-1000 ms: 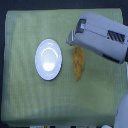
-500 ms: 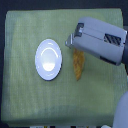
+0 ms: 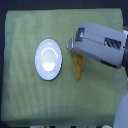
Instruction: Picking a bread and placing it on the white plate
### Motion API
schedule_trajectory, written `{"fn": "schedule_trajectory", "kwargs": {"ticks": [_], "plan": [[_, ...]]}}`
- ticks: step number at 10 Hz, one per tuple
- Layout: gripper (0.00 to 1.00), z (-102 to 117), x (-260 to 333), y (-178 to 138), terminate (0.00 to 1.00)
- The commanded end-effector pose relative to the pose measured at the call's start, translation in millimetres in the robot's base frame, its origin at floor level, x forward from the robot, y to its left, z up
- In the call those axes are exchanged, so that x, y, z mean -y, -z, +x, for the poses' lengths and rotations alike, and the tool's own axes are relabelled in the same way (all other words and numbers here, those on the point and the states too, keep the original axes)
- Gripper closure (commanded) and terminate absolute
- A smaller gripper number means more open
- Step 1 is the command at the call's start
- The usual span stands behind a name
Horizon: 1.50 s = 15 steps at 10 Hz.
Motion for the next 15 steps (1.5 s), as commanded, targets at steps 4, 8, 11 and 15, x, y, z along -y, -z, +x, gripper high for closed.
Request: {"fn": "schedule_trajectory", "kwargs": {"ticks": [4,8,11,15], "plan": [[1.00,-2,3,-4,0.00],[1.00,2,2,-6,0.00],[1.00,6,3,-6,0.00],[1.00,11,9,-15,0.00]]}}
